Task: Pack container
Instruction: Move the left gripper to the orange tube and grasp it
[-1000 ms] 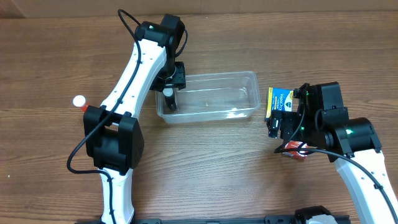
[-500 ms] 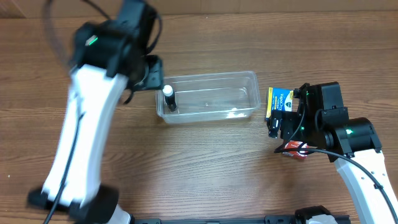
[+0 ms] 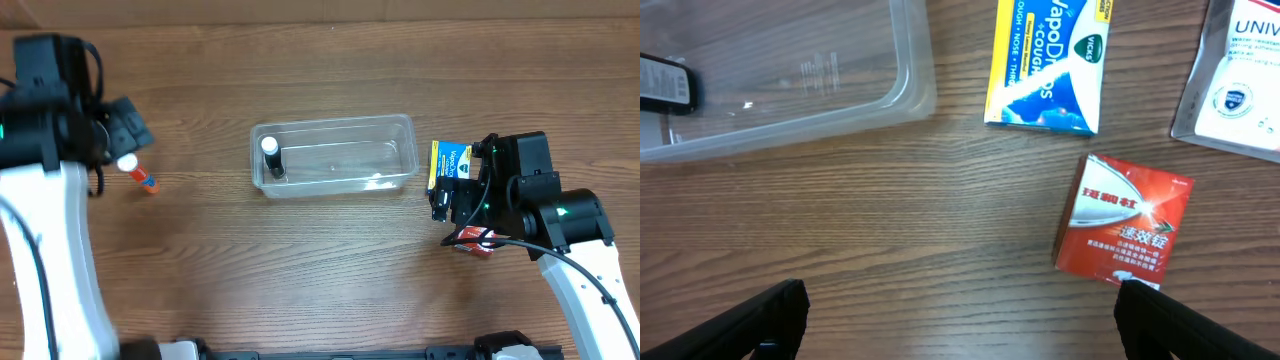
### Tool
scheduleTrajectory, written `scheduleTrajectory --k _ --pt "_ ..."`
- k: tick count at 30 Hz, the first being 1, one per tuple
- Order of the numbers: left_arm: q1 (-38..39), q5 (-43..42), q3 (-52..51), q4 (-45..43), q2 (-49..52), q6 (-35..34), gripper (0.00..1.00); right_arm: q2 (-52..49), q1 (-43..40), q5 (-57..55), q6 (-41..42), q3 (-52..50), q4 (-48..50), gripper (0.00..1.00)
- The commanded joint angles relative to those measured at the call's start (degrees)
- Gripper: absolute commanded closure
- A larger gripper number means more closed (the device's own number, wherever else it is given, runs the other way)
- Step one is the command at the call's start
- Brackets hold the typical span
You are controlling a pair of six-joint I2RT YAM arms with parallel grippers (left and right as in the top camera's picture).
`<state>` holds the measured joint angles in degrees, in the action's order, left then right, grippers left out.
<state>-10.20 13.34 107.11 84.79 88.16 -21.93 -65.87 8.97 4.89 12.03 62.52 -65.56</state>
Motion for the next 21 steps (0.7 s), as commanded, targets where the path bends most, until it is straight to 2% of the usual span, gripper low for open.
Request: scheduleTrajectory --k 1,5,13,17,21 --pt "-5.8 -7.8 -0.7 -0.9 8.7 4.0 0.0 0.0 -0.4 -0.3 0.4 1.6 0.3 0.0" --pt "-7.0 -9.0 -0.7 -2.5 17.9 7.3 0.0 -0.3 -0.4 -0.3 0.4 1.6 0.3 0.0" --pt "-7.0 -12.3 -0.7 -3.2 29.7 7.8 0.0 -1.8 -0.4 -0.3 0.4 1.6 0.3 0.0" --pt "-7.1 -12.3 -0.8 -3.7 30.7 7.8 0.07 -1.8 -0.4 -0.3 0.4 1.6 0.3 0.0" --pt "-7.1 -12.3 -0.9 -3.6 30.7 7.8 0.23 -1.8 -0.4 -0.3 0.4 1.6 0.2 0.0"
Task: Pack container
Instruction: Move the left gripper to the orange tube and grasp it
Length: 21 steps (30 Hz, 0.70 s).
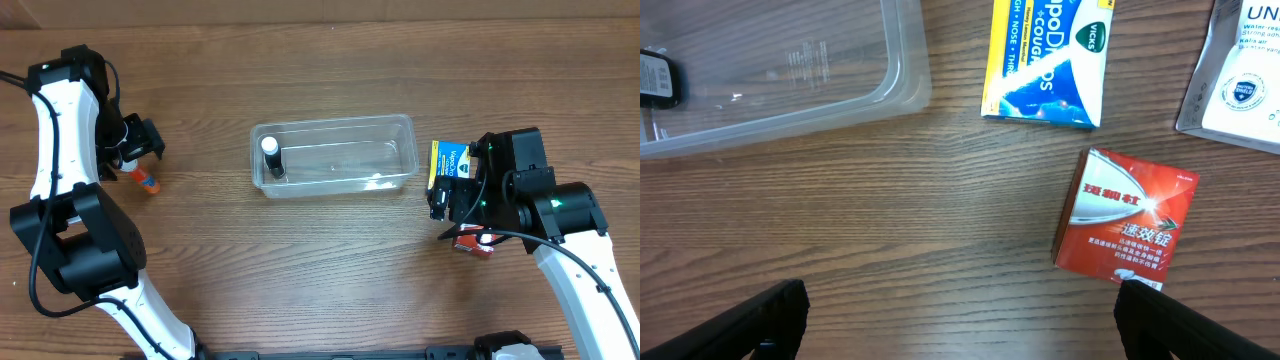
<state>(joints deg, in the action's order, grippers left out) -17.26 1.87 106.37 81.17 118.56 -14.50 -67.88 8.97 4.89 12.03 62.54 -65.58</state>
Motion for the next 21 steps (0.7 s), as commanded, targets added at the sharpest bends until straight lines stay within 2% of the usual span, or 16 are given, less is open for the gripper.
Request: scheduleTrajectory --k 1,4,8,21 --pt "0.0 -0.8 -0.2 0.1 0.3 0.4 0.26 0.2 -0.4 -0.3 0.4 1.6 0.3 0.0" --pt "0.0 0.2 -0.2 0.9 0.3 0.4 0.35 0.2 -0.4 -0.3 0.4 1.6 0.3 0.0" --pt "0.0 1.7 -0.2 1.6 0.3 0.4 0.41 0.2 -0.4 -0.3 0.4 1.6 0.3 0.0" --pt "0.0 1.7 -0.3 0.8 0.4 0.2 0.37 0.2 -0.4 -0.3 0.4 1.6 0.1 0.0"
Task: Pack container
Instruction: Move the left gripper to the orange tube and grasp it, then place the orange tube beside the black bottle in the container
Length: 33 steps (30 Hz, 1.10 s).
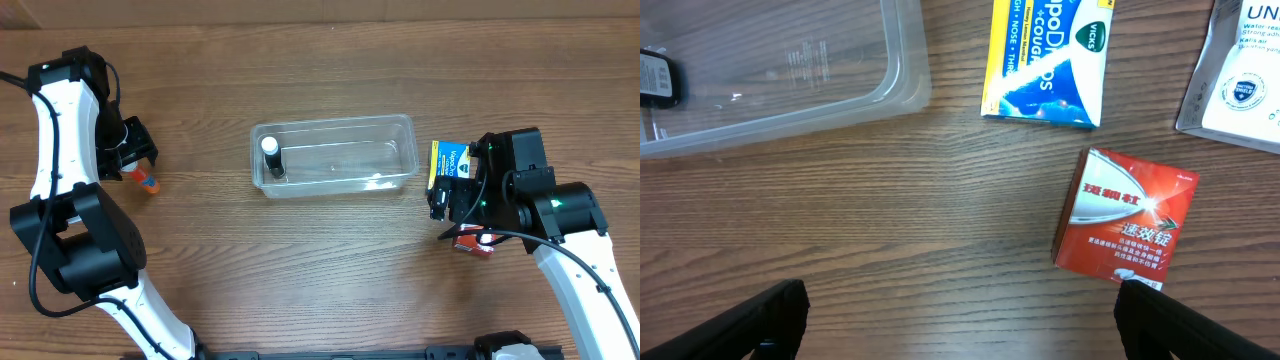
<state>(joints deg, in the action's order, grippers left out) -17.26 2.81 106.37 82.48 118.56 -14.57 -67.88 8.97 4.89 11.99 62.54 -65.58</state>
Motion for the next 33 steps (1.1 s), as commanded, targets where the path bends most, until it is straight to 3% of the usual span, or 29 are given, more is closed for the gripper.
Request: scheduleTrajectory --k 1,7,12,24,30,33 --pt "-0.1 0.8 -0.3 -0.7 0.5 0.2 0.37 0.2 -0.4 -0.3 0.5 1.6 0.1 0.0" --pt "-0.1 0.7 -0.3 -0.6 2.4 0.2 0.37 0.2 -0.4 -0.3 0.5 1.6 0.1 0.0" --pt "-0.1 0.7 -0.4 -0.7 2.9 0.2 0.45 0.2 -0.4 -0.4 0.5 1.6 0.1 0.0" --pt "0.0 1.8 -0.3 0.4 1.7 0.2 0.85 0.2 -0.4 -0.3 0.5 1.6 0.1 0.0" --pt "3.7 -2.8 -0.1 1.7 -10.6 -0.9 0.86 0.2 -0.4 -0.3 0.5 1.6 0.1 0.0" --pt "11.8 -6.9 -0.1 1.7 -21.0 -0.8 0.89 0.2 -0.4 -0.3 0.5 1.6 0.1 0.0"
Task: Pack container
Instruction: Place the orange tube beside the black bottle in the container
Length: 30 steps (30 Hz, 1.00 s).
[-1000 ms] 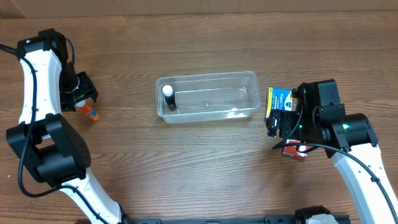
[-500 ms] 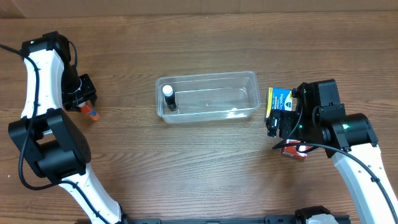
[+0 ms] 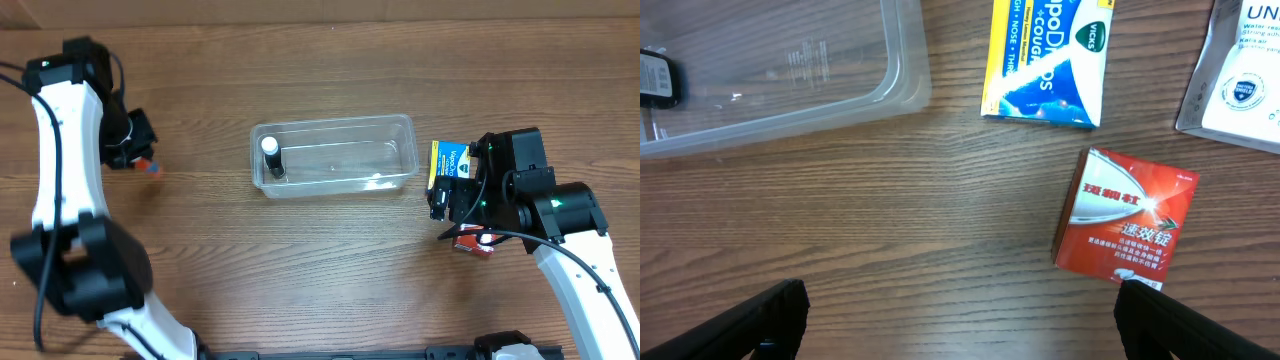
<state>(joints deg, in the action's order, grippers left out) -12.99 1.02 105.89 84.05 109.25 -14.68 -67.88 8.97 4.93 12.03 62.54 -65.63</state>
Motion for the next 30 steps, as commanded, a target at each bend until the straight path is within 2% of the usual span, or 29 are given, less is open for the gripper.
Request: scheduleTrajectory --k 1,7,11,22,30 --pt "10.1 -5.2 0.4 0.1 -13.6 -0.8 0.91 0.2 -0.4 -0.4 0.4 1.6 0.2 0.0" --pt "27.4 -4.9 0.2 0.2 -17.0 -2.3 0.94 0.2 -0.4 -0.4 0.4 1.6 0.1 0.0" --pt "33.1 -2.8 0.2 0.8 -13.5 -5.1 0.94 0.2 -0.4 -0.4 0.4 1.6 0.0 0.0" --pt "33.9 -0.6 0.2 0.4 1.8 -5.0 0.94 0.2 -0.4 -0.4 0.4 1.6 -0.3 0.0" --pt "33.9 -0.2 0.2 -0.6 10.8 -4.5 0.9 0.2 -0.4 -0.4 0.4 1.6 -0.3 0.0"
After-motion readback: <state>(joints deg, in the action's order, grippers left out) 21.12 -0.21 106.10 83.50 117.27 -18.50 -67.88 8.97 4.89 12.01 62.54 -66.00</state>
